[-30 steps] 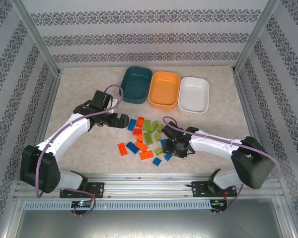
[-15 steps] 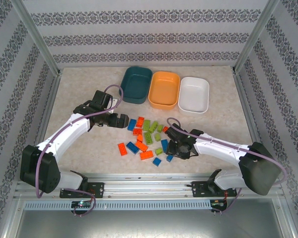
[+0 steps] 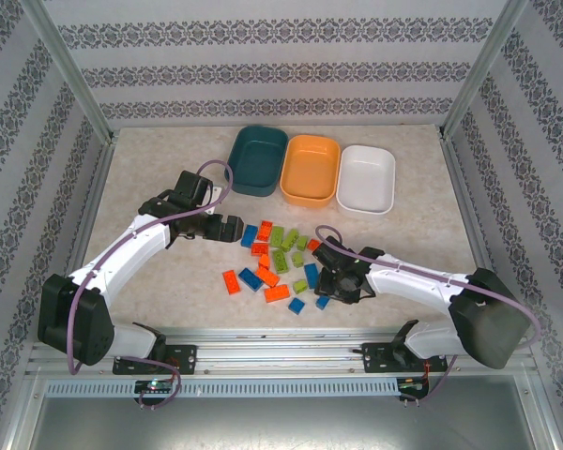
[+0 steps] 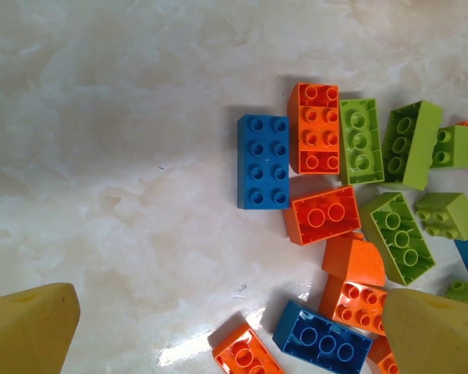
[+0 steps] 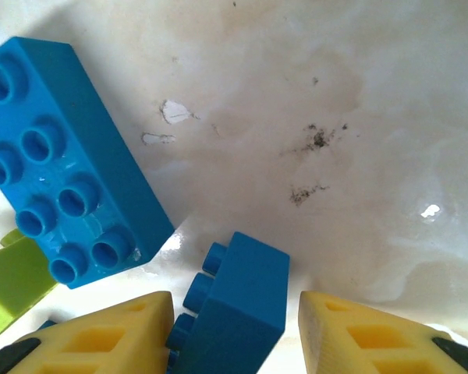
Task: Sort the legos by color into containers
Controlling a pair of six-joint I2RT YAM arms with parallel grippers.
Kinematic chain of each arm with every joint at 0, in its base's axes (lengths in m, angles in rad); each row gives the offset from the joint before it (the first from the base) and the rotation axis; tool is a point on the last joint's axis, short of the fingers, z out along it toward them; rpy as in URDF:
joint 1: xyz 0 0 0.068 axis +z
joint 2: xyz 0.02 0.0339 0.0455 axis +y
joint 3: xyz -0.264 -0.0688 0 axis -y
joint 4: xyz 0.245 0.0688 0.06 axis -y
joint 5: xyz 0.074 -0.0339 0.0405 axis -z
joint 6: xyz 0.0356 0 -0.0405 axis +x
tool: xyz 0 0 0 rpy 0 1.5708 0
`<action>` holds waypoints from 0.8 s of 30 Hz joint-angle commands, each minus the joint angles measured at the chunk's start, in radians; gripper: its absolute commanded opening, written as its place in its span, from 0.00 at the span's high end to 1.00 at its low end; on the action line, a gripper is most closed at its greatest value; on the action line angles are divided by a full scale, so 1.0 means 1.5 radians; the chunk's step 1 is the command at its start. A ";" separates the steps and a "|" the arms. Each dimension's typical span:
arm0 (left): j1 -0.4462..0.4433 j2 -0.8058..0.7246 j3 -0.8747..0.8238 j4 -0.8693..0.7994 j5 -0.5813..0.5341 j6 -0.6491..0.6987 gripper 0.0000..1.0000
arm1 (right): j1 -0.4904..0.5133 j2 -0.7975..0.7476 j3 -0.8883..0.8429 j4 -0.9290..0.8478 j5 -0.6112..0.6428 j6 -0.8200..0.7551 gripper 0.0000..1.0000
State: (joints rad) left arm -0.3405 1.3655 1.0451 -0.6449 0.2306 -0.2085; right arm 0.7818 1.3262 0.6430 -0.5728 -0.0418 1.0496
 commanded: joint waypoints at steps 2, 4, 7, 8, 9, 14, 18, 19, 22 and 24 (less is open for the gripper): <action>-0.004 0.004 0.002 -0.026 -0.007 0.015 0.00 | 0.007 0.011 -0.013 0.004 0.005 0.013 0.53; -0.004 0.003 0.002 -0.027 -0.007 0.015 0.00 | 0.008 0.014 -0.014 0.007 0.006 0.013 0.53; -0.004 0.004 0.003 -0.027 -0.008 0.015 0.00 | 0.007 0.023 -0.015 0.011 0.005 0.010 0.53; -0.004 0.005 0.004 -0.028 -0.008 0.016 0.00 | 0.008 0.026 -0.015 0.012 0.005 0.010 0.53; -0.004 0.006 0.003 -0.028 -0.009 0.016 0.00 | 0.008 0.029 -0.014 0.011 0.006 0.009 0.54; -0.004 0.007 0.003 -0.029 -0.011 0.017 0.00 | 0.008 0.033 -0.015 0.012 0.011 0.009 0.64; -0.004 0.008 0.004 -0.030 -0.011 0.017 0.00 | 0.008 0.030 -0.013 0.009 0.015 0.005 0.71; -0.004 0.010 0.005 -0.030 -0.011 0.018 0.00 | 0.008 0.029 -0.012 0.007 0.016 0.005 0.72; -0.004 0.009 0.004 -0.030 -0.009 0.017 0.00 | 0.006 0.024 -0.009 0.002 0.019 0.002 0.78; -0.005 0.011 0.004 -0.030 -0.009 0.018 0.00 | 0.006 0.018 -0.006 -0.004 0.023 0.000 0.80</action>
State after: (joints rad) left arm -0.3405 1.3750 1.0451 -0.6495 0.2295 -0.2062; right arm 0.7834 1.3605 0.6346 -0.5419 -0.0395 1.0489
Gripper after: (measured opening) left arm 0.999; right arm 0.260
